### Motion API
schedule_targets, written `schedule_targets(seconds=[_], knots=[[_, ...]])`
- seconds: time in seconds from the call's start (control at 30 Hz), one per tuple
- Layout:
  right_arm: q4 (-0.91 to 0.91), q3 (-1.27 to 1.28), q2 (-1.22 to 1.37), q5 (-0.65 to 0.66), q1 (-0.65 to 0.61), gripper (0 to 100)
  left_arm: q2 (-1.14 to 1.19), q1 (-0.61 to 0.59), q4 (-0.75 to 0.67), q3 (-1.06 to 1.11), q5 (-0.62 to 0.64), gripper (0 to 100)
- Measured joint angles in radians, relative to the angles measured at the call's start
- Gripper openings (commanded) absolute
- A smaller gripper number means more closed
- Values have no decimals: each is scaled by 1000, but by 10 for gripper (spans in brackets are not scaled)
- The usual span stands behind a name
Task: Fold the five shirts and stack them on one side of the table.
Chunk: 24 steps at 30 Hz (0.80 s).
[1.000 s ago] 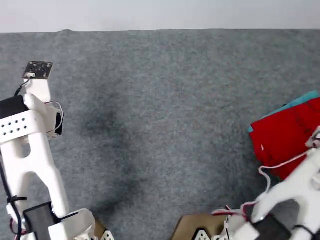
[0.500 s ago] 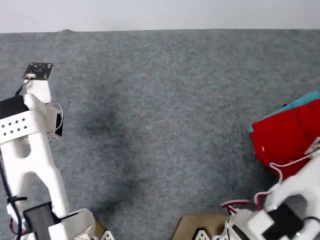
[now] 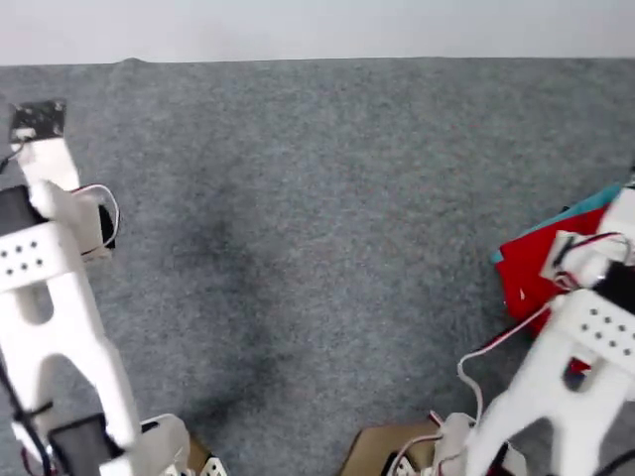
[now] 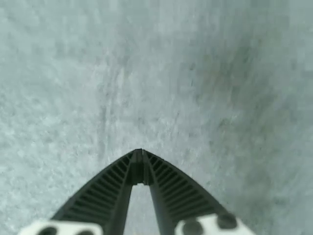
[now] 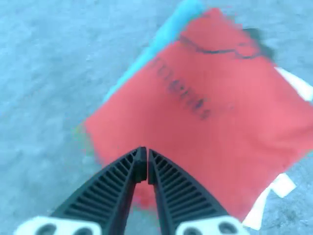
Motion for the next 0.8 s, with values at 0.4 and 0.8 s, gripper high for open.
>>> schedule_targets(seconds=[0.4,0.8], knots=[[38,328,-400,-41,-167,10,-614,207,-236,399,247,2],[-25,825,-1014,-173,-450,10,-1344,273,-618,1171,255,2]])
